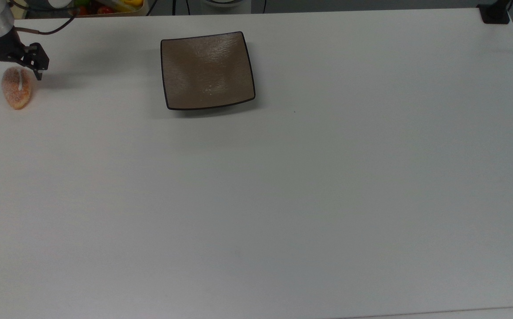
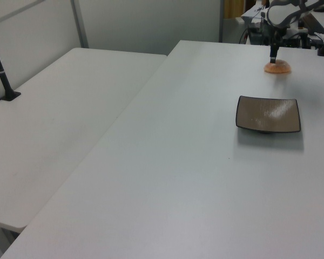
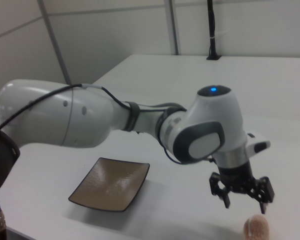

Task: Bread is placed on a ceramic plate
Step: 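Move the open gripper over the bread roll and lower it, then close the gripper around the bread roll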

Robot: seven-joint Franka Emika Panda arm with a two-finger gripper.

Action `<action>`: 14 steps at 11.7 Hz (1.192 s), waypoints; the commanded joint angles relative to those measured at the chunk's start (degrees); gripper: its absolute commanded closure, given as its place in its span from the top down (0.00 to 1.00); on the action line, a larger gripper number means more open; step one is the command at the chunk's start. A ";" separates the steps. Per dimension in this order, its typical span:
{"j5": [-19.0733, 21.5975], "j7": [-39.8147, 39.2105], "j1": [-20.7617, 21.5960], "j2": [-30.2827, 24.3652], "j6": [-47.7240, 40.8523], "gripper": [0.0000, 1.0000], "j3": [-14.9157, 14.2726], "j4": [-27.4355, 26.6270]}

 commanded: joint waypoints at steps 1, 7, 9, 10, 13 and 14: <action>-1.25 -1.14 -1.21 1.66 7.66 1.00 -0.41 -3.36; -1.16 -0.79 -1.47 5.18 10.23 1.00 -0.32 -3.98; -1.25 -1.14 -1.74 5.36 11.03 0.99 -0.40 -4.33; -1.25 -1.92 -1.91 5.18 10.77 0.87 -0.41 -4.42; -1.25 -3.34 -2.09 4.40 8.58 0.51 -0.41 -4.25; -1.25 -3.42 -1.91 3.35 6.91 0.51 -0.41 -4.16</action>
